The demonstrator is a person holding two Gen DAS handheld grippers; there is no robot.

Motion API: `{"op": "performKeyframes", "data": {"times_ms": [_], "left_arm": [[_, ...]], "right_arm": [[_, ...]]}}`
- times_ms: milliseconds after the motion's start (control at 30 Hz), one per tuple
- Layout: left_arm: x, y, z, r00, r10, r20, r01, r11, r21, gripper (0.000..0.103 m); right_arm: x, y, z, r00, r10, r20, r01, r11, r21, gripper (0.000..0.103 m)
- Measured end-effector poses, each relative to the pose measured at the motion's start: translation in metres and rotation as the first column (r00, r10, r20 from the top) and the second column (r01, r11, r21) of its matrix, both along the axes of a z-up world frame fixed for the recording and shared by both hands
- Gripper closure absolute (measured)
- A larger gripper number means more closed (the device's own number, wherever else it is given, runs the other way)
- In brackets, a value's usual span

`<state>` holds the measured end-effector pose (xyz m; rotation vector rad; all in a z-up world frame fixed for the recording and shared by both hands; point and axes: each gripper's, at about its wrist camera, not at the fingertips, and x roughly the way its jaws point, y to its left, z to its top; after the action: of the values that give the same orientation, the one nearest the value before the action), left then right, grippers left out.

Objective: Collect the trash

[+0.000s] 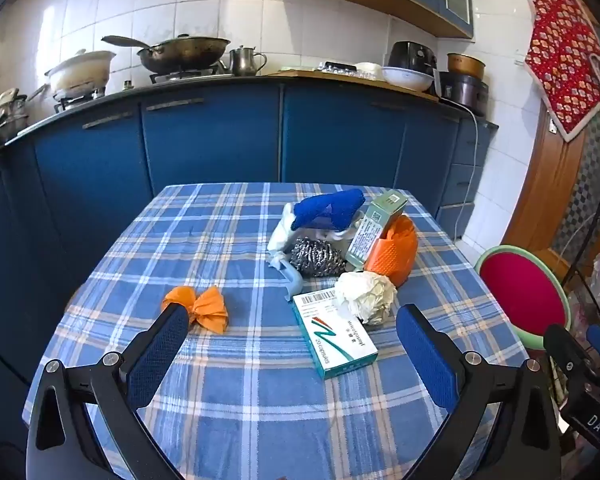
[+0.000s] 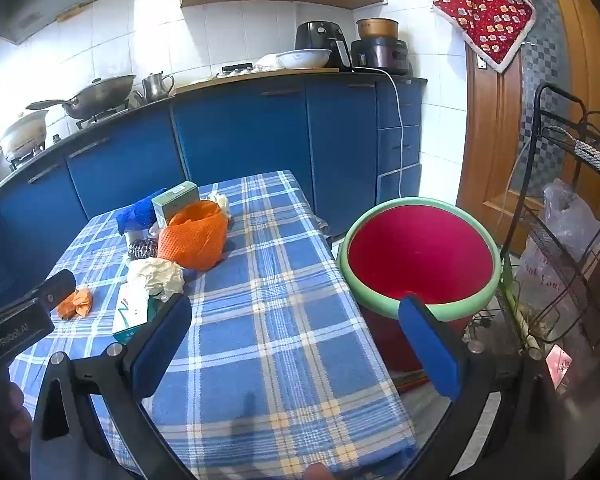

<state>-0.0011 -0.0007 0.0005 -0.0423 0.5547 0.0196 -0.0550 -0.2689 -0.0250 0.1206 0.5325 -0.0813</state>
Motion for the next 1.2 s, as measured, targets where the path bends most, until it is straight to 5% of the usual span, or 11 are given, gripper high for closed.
{"op": "performKeyframes", "data": {"times_ms": [1200], "left_arm": [[-0.0012, 0.0016, 0.0033, 1.0, 0.007, -0.01, -0.007, 1.0, -0.006, 0.0]], "right_arm": [[0.0, -0.0021, 0.0025, 1.0, -0.003, 0.001, 0.003, 1.0, 0.001, 0.001]]}}
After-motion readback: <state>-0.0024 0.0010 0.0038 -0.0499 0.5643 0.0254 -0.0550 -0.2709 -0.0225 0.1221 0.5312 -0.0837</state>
